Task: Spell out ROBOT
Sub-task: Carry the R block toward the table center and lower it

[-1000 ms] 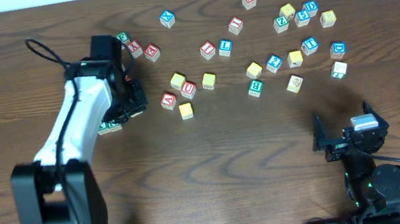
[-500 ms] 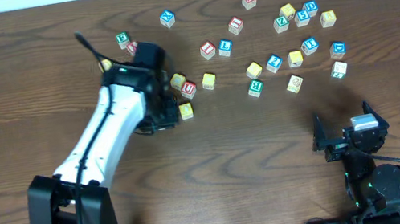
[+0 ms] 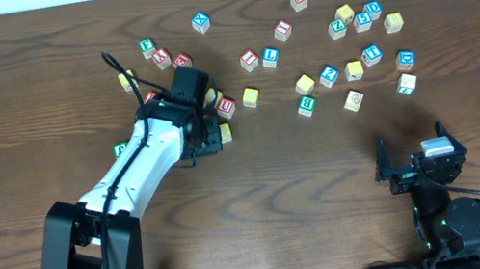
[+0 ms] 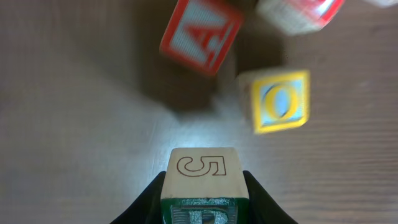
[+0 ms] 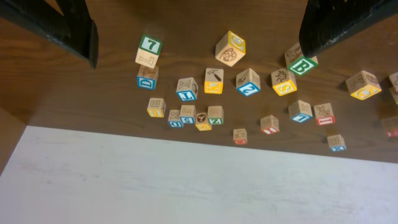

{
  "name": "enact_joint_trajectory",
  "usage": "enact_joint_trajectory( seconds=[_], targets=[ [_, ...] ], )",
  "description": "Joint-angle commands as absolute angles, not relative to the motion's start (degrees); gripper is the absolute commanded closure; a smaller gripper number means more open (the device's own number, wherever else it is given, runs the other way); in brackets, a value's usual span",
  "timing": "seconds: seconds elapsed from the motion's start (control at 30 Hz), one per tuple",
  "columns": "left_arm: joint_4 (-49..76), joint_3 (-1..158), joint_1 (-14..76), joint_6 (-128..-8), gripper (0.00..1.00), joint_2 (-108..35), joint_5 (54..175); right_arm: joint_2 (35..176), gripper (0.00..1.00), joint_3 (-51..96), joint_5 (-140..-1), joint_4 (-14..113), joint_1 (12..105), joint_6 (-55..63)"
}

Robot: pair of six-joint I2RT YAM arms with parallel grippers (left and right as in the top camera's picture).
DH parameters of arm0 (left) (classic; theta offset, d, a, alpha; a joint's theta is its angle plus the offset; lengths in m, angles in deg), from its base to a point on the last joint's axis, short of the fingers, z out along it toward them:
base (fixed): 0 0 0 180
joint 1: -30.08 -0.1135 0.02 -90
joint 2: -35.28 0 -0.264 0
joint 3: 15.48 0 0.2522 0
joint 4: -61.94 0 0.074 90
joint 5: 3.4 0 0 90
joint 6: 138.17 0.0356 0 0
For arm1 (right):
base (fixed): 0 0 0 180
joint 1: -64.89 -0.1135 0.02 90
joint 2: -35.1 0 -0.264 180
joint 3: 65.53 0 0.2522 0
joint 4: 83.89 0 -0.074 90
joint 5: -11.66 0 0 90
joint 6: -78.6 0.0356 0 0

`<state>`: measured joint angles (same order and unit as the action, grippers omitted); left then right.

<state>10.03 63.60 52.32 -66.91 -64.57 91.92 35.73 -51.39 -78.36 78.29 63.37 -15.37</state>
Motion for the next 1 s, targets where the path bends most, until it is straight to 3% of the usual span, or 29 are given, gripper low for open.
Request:
enact_joint_trajectory(
  seconds=[0.0, 0.27, 0.97],
  targets=[
    [7.58, 62.75, 52.54, -70.61, 0.81, -64.05, 90.67, 35.49, 0.01, -51.45, -78.86, 78.05, 63.72, -14.84],
    [3.49, 62.55, 54.36, -70.56, 0.81, -64.05, 90.63, 35.49, 0.01, -51.45, -78.86, 78.05, 63.72, -14.86],
    [11.1, 56.61, 55.93, -70.56, 0.81, -64.07, 90.61, 35.49, 0.01, -51.45, -78.86, 78.05, 63.72, -14.86]
  ],
)
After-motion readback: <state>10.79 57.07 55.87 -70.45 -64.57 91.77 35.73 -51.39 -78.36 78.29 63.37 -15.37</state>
